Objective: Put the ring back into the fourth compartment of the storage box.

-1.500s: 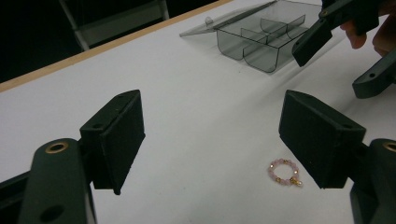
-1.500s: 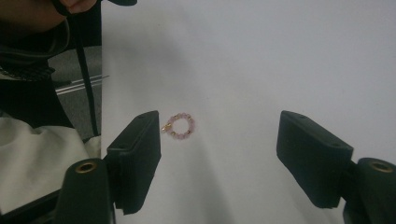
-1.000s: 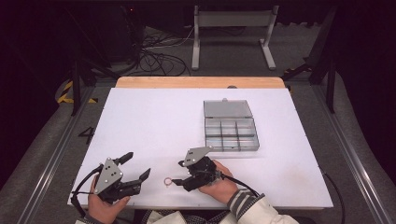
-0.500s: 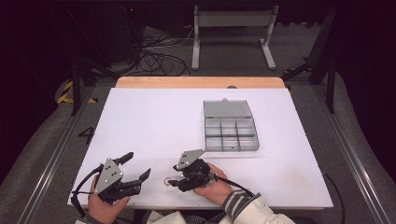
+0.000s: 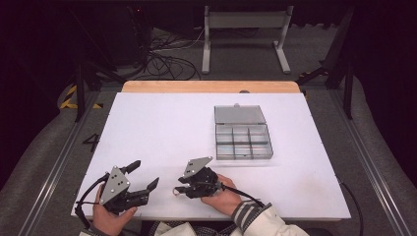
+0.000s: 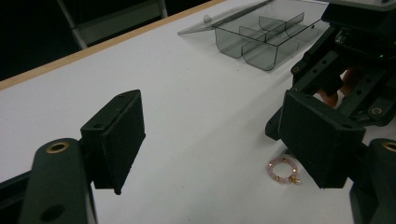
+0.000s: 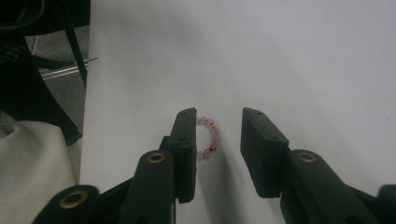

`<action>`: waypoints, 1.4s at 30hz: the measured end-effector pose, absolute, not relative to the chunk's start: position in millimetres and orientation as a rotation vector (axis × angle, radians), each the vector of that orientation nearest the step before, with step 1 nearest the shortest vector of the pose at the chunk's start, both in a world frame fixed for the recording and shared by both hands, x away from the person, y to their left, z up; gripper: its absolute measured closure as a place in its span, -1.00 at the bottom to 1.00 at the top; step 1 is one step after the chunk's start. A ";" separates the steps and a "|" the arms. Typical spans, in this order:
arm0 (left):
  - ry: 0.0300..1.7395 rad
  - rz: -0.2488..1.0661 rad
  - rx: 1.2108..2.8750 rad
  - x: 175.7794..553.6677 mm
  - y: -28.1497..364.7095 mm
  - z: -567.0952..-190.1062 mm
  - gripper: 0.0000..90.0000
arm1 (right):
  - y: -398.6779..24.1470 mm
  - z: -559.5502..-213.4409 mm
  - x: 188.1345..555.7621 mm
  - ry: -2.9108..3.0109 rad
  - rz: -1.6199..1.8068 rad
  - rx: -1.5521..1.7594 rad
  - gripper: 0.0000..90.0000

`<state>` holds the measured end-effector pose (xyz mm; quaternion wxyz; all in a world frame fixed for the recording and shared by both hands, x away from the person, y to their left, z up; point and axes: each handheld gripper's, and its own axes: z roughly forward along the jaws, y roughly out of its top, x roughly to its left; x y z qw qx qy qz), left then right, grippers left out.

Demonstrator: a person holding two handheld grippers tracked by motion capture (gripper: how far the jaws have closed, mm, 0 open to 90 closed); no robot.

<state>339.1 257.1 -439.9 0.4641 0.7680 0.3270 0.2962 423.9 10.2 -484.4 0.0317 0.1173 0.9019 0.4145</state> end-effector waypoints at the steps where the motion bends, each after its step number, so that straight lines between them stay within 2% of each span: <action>1: 0.803 0.728 1.887 339.1 257.1 -440.0 -0.49 | 11.1 -484.9 423.7 2.779 1.270 0.359 0.53; 23: 0.804 0.721 1.890 338.8 255.9 -440.5 -0.49 | 23.4 -490.7 422.1 2.788 1.177 0.333 0.88; 42: 0.805 0.721 1.891 338.8 256.0 -440.5 -0.49 | 22.5 -488.8 420.1 2.770 1.188 0.351 0.95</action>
